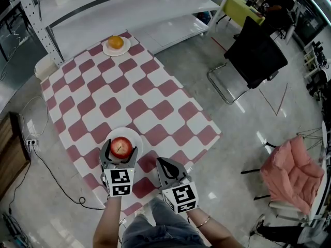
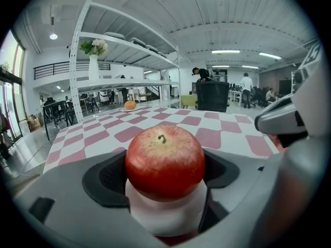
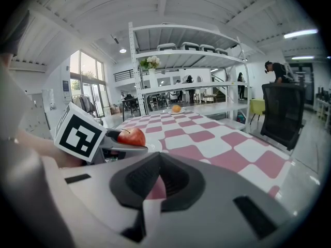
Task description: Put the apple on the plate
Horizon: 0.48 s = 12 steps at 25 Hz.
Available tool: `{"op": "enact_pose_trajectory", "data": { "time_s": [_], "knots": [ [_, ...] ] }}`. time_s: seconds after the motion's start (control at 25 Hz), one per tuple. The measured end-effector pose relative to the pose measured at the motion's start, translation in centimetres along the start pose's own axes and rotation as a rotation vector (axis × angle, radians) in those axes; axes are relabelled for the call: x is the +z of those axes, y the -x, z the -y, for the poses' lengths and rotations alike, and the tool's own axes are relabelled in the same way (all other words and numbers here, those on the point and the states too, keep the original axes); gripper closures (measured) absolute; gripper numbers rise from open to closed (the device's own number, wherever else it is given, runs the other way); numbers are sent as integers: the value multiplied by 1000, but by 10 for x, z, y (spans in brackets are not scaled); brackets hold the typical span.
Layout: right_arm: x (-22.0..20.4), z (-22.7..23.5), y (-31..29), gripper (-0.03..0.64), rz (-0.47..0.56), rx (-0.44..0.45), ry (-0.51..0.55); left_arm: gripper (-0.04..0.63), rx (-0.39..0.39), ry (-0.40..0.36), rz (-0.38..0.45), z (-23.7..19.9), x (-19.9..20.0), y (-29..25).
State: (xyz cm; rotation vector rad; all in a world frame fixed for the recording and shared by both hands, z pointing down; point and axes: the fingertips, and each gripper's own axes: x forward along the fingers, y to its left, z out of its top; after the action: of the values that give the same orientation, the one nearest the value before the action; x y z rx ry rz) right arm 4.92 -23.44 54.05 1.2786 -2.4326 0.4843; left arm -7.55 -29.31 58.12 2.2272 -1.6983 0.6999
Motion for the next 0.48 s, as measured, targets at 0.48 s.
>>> {"op": "enact_pose_trajectory", "data": {
  "time_s": [0.48],
  "knots": [
    [0,-1,1,606,-10,4,0,173,-17,0,-27,3,-4,-3]
  ]
}}
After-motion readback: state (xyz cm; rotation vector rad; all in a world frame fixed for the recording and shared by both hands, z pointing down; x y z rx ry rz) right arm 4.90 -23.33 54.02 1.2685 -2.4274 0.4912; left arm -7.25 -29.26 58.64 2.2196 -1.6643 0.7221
